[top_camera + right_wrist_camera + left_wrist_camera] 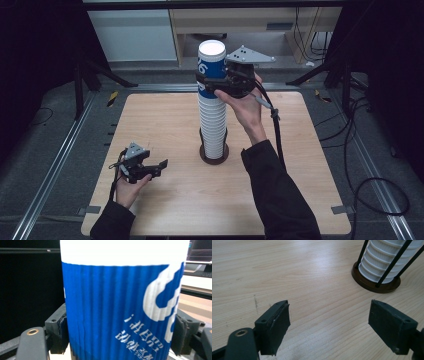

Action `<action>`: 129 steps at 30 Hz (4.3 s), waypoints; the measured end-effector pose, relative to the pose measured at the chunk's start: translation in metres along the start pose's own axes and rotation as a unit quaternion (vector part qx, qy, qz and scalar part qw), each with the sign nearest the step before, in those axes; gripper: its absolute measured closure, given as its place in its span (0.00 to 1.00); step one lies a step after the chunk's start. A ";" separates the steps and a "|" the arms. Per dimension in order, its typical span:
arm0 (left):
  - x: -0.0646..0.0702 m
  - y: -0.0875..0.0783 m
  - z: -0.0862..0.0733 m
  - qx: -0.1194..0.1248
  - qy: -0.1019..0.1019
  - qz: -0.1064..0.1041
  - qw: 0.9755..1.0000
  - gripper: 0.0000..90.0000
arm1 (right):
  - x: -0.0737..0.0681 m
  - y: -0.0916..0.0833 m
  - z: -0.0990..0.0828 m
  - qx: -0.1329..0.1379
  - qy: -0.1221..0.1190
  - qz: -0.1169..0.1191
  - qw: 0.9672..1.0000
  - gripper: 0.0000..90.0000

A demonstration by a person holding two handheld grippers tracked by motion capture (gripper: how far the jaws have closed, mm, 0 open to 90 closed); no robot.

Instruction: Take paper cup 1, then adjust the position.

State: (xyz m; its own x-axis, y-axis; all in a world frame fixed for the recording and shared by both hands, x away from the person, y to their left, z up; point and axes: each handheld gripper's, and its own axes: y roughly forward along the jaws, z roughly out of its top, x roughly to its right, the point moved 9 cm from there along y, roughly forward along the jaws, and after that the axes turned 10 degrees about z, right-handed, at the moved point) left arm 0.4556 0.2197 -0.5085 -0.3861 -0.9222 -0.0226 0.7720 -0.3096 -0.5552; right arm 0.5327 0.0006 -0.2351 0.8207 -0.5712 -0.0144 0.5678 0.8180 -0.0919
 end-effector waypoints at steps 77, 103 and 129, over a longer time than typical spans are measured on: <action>0.030 -0.017 0.015 0.013 0.021 -0.064 0.998 0.22 | -0.014 -0.125 -0.170 -0.105 0.000 0.070 0.992 0.23; 0.082 -0.036 0.024 0.012 0.084 -0.138 0.987 0.22 | -0.060 -0.085 -0.232 -0.199 -0.043 0.179 0.962 0.23; 0.126 -0.043 0.037 0.016 0.115 -0.204 0.972 0.20 | -0.089 -0.057 -0.269 -0.253 -0.072 0.226 0.938 0.23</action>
State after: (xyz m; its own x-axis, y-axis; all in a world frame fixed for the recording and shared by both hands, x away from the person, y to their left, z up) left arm 0.3919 0.1083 -0.4566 -0.7639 -0.6453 0.0064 0.5446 -0.6499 -0.5301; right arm 0.4097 -0.0132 -0.4964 0.9911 -0.1285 -0.0342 0.0863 0.8171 -0.5701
